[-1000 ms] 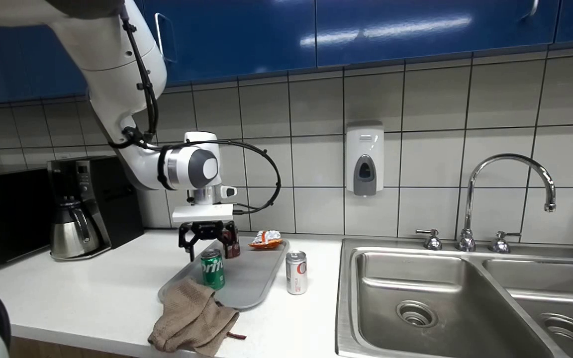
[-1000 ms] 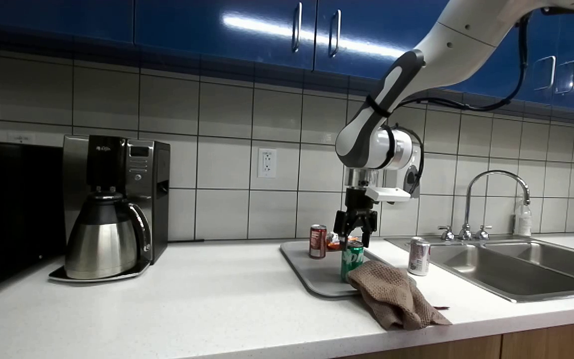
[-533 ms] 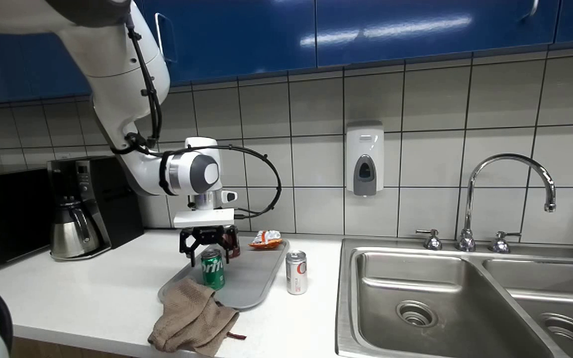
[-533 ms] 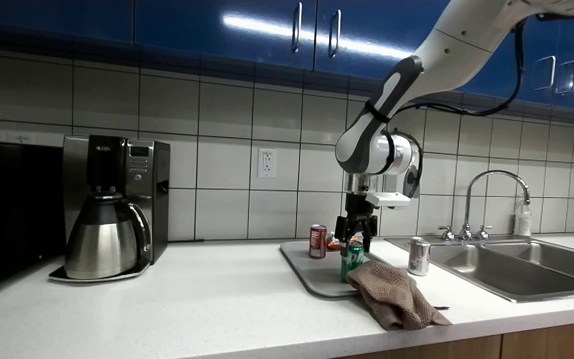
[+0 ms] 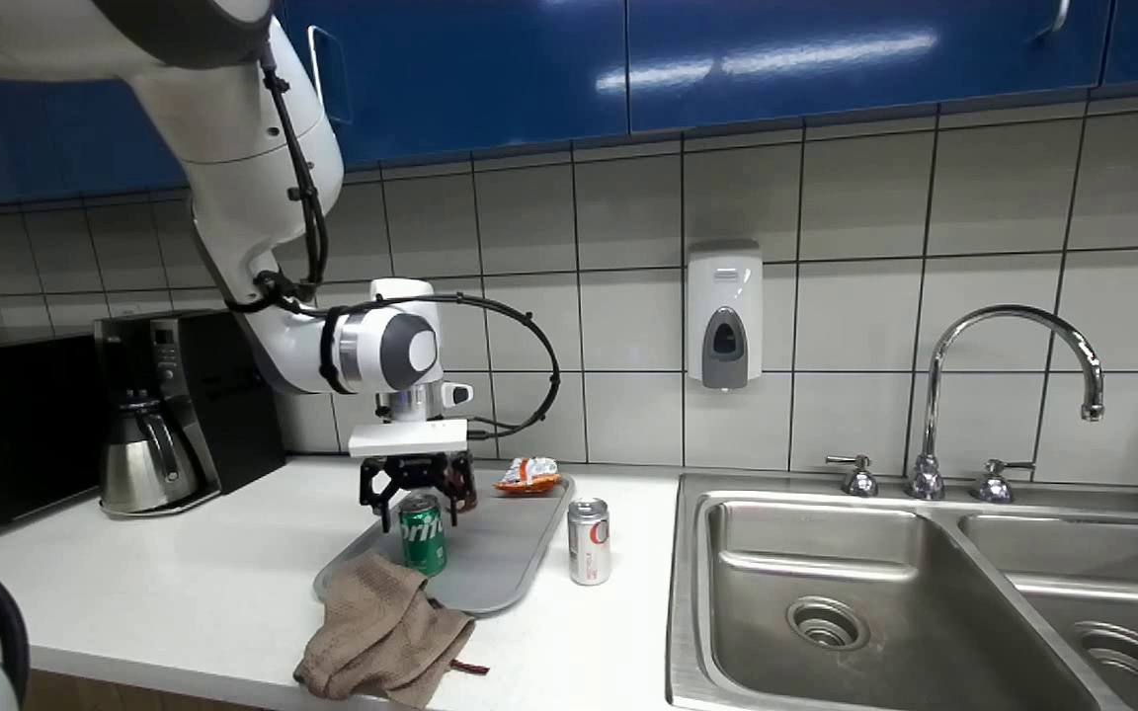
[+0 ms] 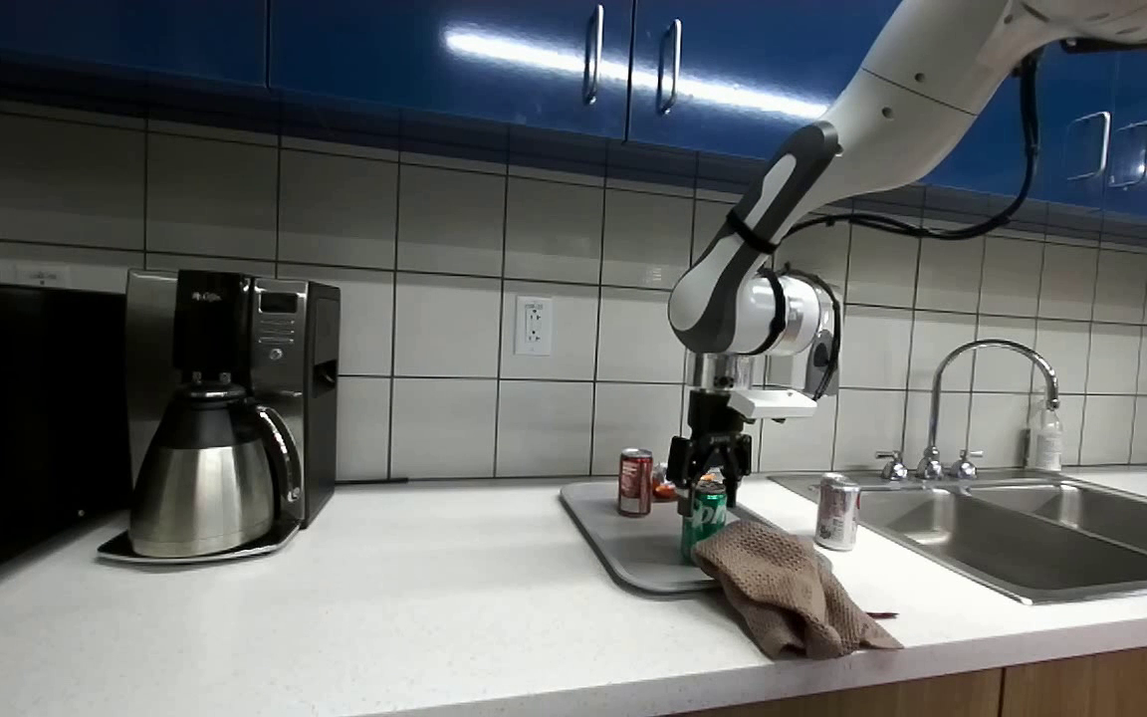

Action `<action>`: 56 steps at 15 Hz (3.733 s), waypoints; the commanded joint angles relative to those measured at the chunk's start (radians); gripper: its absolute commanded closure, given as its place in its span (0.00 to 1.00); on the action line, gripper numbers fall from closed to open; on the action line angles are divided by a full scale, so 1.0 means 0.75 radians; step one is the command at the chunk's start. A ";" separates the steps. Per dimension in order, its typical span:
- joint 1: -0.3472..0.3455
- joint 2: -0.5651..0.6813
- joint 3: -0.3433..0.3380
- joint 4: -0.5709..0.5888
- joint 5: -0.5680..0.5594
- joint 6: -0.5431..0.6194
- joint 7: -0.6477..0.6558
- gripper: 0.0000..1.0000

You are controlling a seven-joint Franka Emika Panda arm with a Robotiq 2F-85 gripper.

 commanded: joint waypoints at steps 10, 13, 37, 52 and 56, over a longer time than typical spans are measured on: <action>0.006 0.016 -0.003 0.020 -0.028 0.022 0.001 0.62; 0.000 -0.003 0.004 0.022 -0.011 0.011 -0.007 0.62; 0.211 0.036 0.109 0.200 -0.102 -0.016 -0.015 0.62; 0.282 0.216 0.111 0.378 -0.193 -0.063 0.013 0.62; 0.301 0.231 0.098 0.390 -0.223 -0.062 0.033 0.62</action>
